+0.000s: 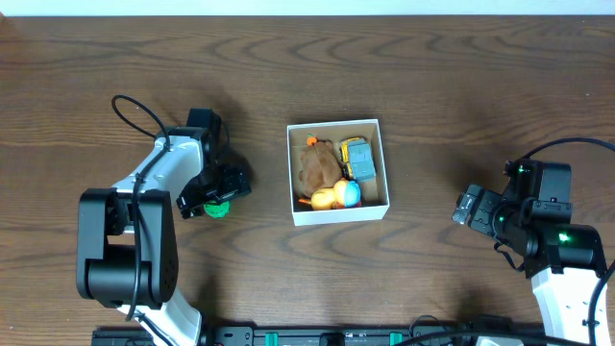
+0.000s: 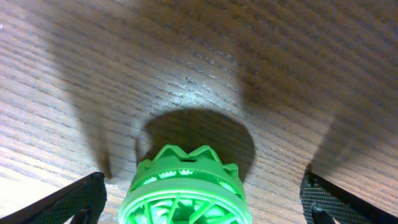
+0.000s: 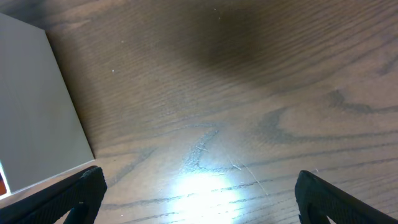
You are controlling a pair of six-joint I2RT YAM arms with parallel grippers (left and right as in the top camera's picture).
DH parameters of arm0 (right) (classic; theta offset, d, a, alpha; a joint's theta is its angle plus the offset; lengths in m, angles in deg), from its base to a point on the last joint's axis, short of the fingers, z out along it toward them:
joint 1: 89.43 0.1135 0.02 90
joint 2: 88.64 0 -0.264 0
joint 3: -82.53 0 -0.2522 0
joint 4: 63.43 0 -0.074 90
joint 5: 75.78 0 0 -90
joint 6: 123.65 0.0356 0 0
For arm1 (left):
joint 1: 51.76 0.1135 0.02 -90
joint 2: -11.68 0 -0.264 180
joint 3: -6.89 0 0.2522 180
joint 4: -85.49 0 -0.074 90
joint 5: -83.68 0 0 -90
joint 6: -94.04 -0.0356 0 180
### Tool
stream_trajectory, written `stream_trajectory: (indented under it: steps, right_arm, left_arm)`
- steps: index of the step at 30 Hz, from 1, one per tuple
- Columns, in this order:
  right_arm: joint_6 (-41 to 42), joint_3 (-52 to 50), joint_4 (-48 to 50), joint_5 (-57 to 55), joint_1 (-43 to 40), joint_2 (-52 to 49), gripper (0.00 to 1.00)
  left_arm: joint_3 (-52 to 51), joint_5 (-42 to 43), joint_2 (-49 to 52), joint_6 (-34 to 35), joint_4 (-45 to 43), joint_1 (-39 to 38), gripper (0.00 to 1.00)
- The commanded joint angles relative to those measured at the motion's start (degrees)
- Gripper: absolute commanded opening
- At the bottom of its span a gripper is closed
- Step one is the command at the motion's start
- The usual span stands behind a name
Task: Pack container
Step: 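Grasp the green lid with the left gripper and lift it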
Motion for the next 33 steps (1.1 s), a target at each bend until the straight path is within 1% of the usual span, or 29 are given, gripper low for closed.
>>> stream_trajectory:
  steps: [1, 2, 5, 7, 12, 18, 23, 26, 30, 33]
  right_arm:
    - [-0.87, -0.22, -0.07, 0.22, -0.22, 0.04, 0.98]
    - [-0.87, -0.22, -0.07, 0.22, -0.22, 0.04, 0.98]
    - [-0.87, -0.22, -0.04, 0.22, -0.22, 0.04, 0.98]
    - [-0.87, -0.22, -0.04, 0.22, -0.22, 0.04, 0.98]
    - [-0.87, -0.22, -0.04, 0.22, -0.22, 0.04, 0.98]
    - [-0.87, -0.22, -0.04, 0.24, -0.22, 0.04, 0.98]
    - [-0.87, -0.22, -0.04, 0.22, -0.22, 0.04, 0.98]
    - [-0.87, -0.22, -0.04, 0.22, -0.22, 0.04, 0.98]
    - [-0.87, -0.22, -0.04, 0.24, -0.22, 0.04, 0.98]
    - [-0.87, -0.22, -0.04, 0.22, -0.22, 0.04, 0.98]
  left_arm:
    - [-1.27, -0.55, 0.46, -0.74, 0.22, 0.24, 0.97]
    - [-1.27, -0.55, 0.46, -0.74, 0.35, 0.24, 0.96]
    - [-1.27, -0.57, 0.46, -0.74, 0.46, 0.24, 0.85]
    - [-1.27, -0.55, 0.44, -0.74, 0.44, 0.24, 0.81]
    - [-1.27, -0.55, 0.46, -0.74, 0.55, 0.24, 0.77]
    - [-1.27, -0.57, 0.44, -0.74, 0.57, 0.24, 0.65]
    - [-1.27, -0.57, 0.44, -0.74, 0.59, 0.24, 0.61]
    - [-1.27, -0.57, 0.44, -0.74, 0.57, 0.24, 0.56]
    - [-1.25, -0.57, 0.44, -0.74, 0.59, 0.24, 0.53]
    - [-1.25, -0.57, 0.42, -0.74, 0.57, 0.24, 0.48]
